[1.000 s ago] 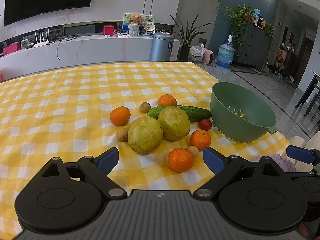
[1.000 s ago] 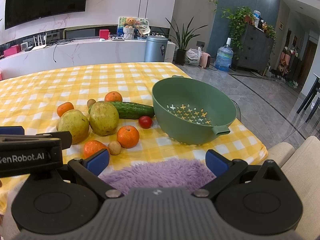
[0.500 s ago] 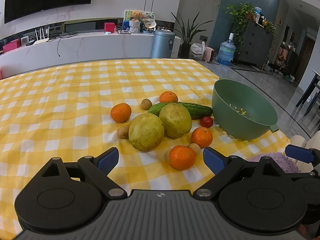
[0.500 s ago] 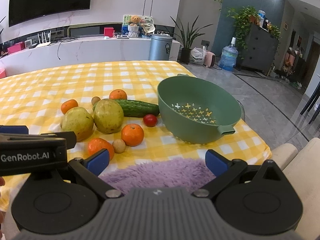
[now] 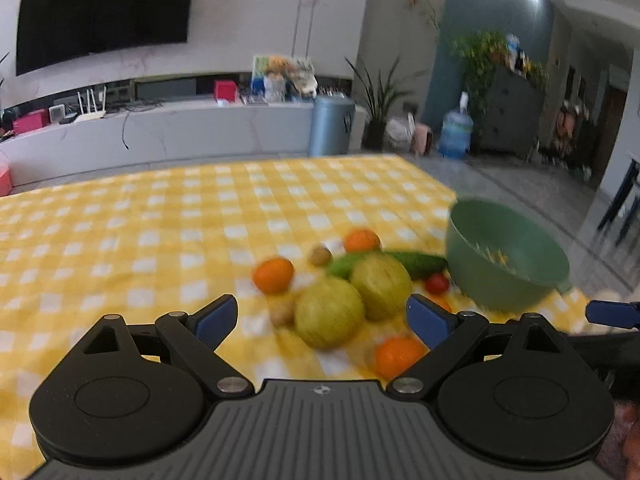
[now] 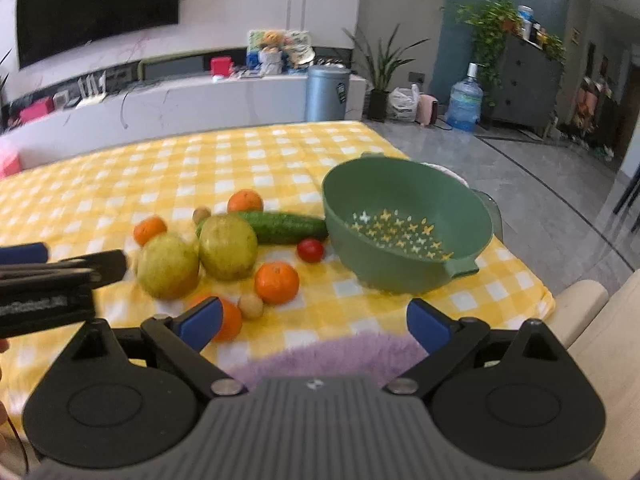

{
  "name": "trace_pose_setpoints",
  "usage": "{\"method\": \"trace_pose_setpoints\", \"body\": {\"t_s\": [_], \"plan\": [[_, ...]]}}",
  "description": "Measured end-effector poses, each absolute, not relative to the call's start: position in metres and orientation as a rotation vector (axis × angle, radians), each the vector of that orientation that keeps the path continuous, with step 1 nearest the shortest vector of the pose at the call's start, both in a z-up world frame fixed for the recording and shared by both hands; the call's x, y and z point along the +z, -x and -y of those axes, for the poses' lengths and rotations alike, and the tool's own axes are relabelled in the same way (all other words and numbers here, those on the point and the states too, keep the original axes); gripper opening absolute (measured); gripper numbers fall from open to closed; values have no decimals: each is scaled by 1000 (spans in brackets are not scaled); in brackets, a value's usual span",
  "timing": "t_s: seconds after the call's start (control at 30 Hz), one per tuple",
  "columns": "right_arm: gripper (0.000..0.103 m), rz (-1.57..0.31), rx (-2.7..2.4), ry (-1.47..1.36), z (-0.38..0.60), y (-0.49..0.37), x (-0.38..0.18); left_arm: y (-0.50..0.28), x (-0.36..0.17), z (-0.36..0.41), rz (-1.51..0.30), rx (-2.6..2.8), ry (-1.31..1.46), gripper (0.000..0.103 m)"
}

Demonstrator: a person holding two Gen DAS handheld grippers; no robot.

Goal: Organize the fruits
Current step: 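Reach the right tool down and grasp a yellow-green pear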

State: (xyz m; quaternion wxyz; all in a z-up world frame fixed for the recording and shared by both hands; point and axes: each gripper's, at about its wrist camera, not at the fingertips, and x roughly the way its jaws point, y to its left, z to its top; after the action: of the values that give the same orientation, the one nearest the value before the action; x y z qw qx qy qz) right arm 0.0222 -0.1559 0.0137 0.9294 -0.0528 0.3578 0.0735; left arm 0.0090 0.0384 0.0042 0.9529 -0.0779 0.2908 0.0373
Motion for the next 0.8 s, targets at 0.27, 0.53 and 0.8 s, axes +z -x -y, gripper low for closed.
{"method": "trace_pose_setpoints", "body": {"t_s": [0.27,0.53,0.8], "plan": [[95,-803,170,-73,151,-91,25,-21,-6,-75,-586,116,213,103],[78,-1026,305,-338,129,-163,0,-31,-23,-100,-625,125,266,103],[79,-1128,324,-222,96,-193,-32,-35,-34,-102,-671,66,290,103]]}}
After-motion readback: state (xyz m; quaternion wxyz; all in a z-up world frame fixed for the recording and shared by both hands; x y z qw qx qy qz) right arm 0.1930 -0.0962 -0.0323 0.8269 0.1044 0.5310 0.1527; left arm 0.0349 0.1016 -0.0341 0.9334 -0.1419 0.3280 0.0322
